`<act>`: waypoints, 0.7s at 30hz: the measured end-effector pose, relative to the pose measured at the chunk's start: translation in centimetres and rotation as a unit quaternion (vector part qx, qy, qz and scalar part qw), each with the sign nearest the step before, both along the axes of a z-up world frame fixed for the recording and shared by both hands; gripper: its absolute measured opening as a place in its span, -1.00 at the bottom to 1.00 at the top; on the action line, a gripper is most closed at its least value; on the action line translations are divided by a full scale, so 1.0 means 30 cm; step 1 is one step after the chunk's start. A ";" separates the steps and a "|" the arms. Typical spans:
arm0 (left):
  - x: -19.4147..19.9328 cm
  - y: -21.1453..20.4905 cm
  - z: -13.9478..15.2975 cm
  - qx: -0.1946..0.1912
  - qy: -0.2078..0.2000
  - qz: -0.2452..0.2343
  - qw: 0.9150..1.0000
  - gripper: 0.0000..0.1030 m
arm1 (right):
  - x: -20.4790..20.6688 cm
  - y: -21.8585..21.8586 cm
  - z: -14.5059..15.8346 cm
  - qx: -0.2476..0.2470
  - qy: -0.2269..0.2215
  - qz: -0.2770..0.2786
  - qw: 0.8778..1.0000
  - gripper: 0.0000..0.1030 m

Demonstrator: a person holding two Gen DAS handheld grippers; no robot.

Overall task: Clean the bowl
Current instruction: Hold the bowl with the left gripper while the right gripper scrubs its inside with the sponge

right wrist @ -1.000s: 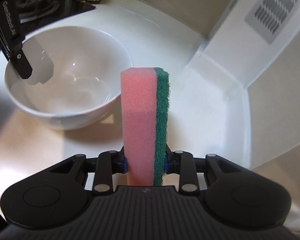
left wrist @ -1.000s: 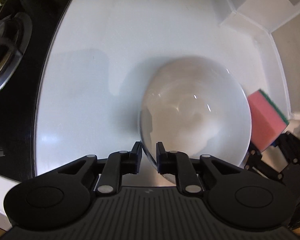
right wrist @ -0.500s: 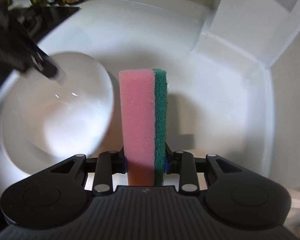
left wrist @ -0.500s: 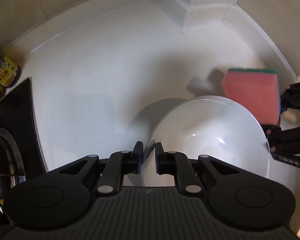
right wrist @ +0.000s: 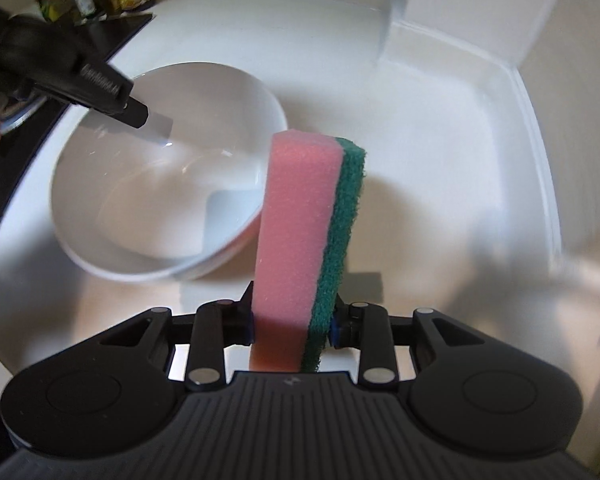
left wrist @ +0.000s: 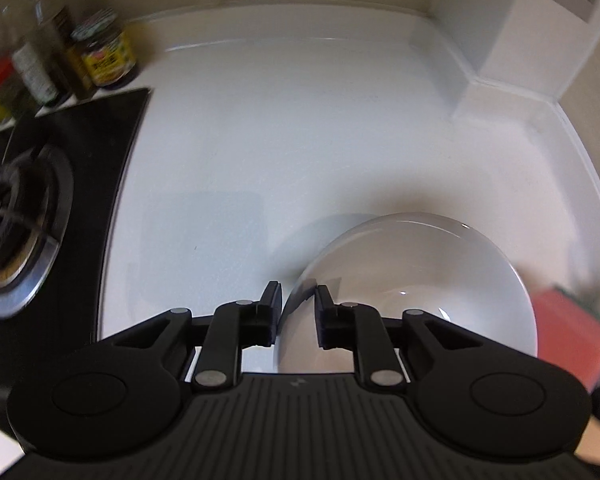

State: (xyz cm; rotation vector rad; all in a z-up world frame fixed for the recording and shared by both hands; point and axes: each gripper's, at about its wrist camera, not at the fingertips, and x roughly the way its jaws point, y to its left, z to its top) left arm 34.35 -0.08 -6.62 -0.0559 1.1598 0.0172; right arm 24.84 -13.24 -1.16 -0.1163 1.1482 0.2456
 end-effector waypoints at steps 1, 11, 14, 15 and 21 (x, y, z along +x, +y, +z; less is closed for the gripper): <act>-0.013 0.005 0.000 -0.003 0.000 0.015 1.000 -0.63 | -0.031 0.005 0.000 0.009 0.001 -0.010 1.000 -0.46; -0.165 0.046 0.002 -0.042 0.012 0.113 0.993 -0.64 | -0.236 -0.012 -0.001 0.134 0.043 -0.116 0.983 -0.46; -0.206 0.055 0.002 -0.056 0.006 0.146 0.988 -0.64 | -0.287 -0.024 -0.018 0.193 0.063 -0.159 0.966 -0.46; -0.210 0.056 0.002 -0.059 0.005 0.153 0.987 -0.64 | -0.296 -0.028 -0.025 0.211 0.071 -0.168 0.960 -0.46; -0.222 0.063 -0.003 -0.078 0.003 0.186 0.979 -0.64 | -0.331 0.025 -0.056 0.267 0.112 -0.155 0.945 -0.46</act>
